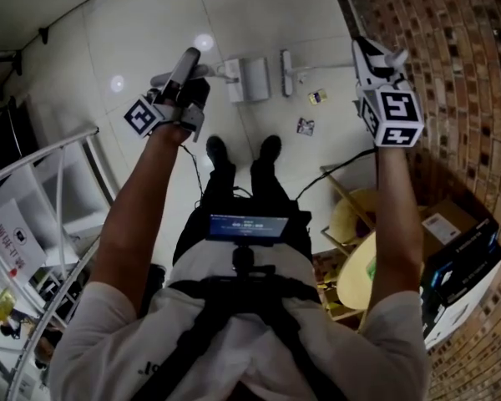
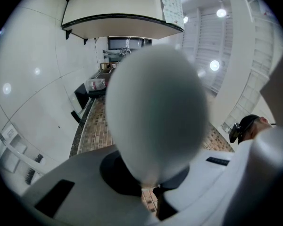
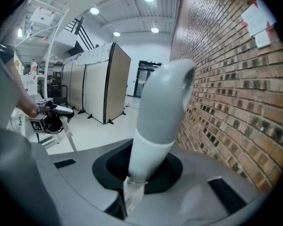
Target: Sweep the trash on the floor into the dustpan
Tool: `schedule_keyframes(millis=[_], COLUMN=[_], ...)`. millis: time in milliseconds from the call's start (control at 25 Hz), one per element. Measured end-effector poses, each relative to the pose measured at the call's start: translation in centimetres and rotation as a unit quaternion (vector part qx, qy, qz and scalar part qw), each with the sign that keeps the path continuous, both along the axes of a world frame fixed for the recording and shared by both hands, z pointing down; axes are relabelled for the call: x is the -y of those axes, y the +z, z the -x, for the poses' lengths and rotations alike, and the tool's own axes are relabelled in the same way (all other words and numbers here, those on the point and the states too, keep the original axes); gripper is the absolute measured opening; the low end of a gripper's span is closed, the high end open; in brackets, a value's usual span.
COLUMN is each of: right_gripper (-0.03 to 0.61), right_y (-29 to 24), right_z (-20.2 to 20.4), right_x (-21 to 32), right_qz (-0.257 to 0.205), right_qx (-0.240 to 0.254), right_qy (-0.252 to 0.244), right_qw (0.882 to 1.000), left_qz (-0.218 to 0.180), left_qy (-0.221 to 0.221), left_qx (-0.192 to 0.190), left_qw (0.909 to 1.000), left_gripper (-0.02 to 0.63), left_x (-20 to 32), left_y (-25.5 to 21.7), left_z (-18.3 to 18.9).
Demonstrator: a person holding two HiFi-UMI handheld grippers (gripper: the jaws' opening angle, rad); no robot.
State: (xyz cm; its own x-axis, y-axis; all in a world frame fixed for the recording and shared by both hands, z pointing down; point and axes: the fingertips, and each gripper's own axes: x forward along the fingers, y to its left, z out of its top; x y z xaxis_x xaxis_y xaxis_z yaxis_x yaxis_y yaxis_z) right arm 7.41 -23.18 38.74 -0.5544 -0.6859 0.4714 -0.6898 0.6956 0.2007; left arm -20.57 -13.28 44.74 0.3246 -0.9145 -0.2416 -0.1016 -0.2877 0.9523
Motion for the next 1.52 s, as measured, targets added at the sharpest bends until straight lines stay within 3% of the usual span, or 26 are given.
schedule_keyframes(millis=[200,440,720,840,1000,1200,1320,1440,1520], right_gripper=[0.031,0.031,0.034,0.032,0.034,0.035,0.037,0.034,0.034], right_y=[1.2,5.0,9.2,8.6,8.7,8.5,7.8,7.1,6.5], right_z=[-4.4,-7.4,-5.0,-3.8,-3.1,-1.3,0.5,2.7,3.2], right_x=[3.1,7.4,9.7,10.7,10.7,9.9,8.6,6.5,6.1], right_qz=[-0.019,-0.012,-0.011,-0.009,0.02,0.032,0.033,0.009,-0.003], right_qx=[-0.046,-0.055,-0.09,-0.059,0.012,0.052,0.051,0.009,0.006], right_qy=[0.012,0.029,-0.026,-0.024,0.017,0.02,-0.014,-0.08,-0.086], right_qw=[0.999,0.998,0.996,0.998,1.0,0.998,0.998,0.997,0.996], left_qz=[0.005,0.033,0.057,0.056,0.06,0.06,0.06,0.062,0.063], left_qy=[0.022,0.049,0.052,0.049,0.051,0.059,0.062,0.065,0.064], left_qx=[0.001,0.0,-0.008,-0.005,-0.007,-0.013,-0.015,-0.015,-0.012], left_qw=[0.9997,0.9983,0.997,0.9972,0.9969,0.9964,0.9961,0.9959,0.9959], left_gripper=[0.005,0.005,0.005,0.005,0.005,0.005,0.005,0.005,0.005], left_x=[1.4,1.4,-0.3,-0.5,-0.5,-0.7,-0.8,-0.9,-1.2], left_y=[-0.2,1.1,2.7,2.7,2.8,2.6,2.6,2.7,2.7], left_z=[-3.6,-7.1,-7.3,-6.9,-7.3,-7.6,-7.6,-7.6,-7.3])
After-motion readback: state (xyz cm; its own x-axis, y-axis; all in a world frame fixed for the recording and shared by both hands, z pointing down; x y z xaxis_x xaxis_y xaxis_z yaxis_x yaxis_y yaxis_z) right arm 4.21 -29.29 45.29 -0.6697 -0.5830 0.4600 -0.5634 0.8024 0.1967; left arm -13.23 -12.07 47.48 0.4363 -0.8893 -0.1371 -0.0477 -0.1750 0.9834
